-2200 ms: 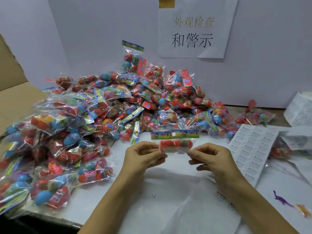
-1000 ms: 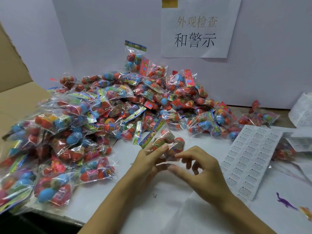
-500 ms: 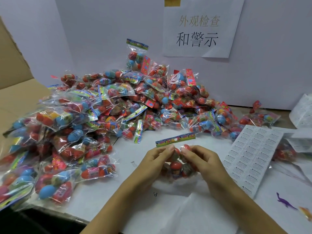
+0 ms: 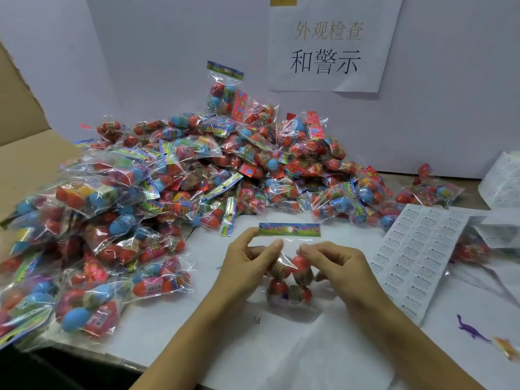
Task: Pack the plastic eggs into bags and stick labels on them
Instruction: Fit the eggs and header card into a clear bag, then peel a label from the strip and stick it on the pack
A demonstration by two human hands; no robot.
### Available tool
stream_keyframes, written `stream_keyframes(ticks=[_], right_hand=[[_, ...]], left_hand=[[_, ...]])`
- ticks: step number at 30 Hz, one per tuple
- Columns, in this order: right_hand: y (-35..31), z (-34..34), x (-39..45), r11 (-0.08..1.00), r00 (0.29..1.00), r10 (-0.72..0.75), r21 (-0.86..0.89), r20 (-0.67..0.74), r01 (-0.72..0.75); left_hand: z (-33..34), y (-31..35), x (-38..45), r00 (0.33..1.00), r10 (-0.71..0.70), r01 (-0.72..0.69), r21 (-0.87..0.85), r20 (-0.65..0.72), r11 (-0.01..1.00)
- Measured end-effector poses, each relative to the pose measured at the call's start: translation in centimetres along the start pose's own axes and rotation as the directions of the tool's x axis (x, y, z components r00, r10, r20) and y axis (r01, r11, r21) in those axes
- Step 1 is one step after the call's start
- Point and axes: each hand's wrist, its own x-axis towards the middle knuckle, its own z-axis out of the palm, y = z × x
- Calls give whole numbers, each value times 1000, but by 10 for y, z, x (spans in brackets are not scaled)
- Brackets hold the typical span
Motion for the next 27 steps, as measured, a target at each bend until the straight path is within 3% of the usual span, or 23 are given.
stream_keyframes(ticks=[4, 6, 8, 11, 14, 16, 18, 21, 24, 27], right_hand=[[-2, -11, 6, 993, 980, 31, 115, -195, -8], [-7, -19, 9, 978, 955, 48, 209, -292, 14], [-11, -26, 9, 960, 933, 66, 278, -353, 37], [-13, -30, 11, 945, 915, 94, 325, -391, 42], [-12, -31, 12, 952, 929, 106, 307, -355, 8], [-12, -31, 13, 962, 942, 112, 273, -317, -22], [-10, -32, 13, 970, 952, 108, 242, -286, -37], [-9, -35, 12, 987, 969, 65, 158, -238, -28], [-8, -40, 11, 982, 994, -37, -186, -103, 18], [-5, -43, 8, 847, 994, -21, -526, 111, 77]], left_hand=[[-8, -5, 7, 971, 57, -14, 185, -230, 983], [-10, -8, 6, 947, 181, -68, 387, -265, 920], [-8, -8, 2, 889, 396, -198, 588, -229, 784], [2, -6, -6, 798, 595, -497, 666, 98, 556], [14, -10, -17, 759, 454, -627, 714, 467, 313], [18, -11, -21, 747, 331, -654, 725, 576, 216], [16, -11, -22, 737, 301, -672, 707, 606, 221], [13, -7, -20, 743, 310, -669, 666, 593, 330], [10, -6, -17, 777, 295, -624, 623, 556, 471], [6, -6, -15, 805, 340, -583, 540, 486, 608]])
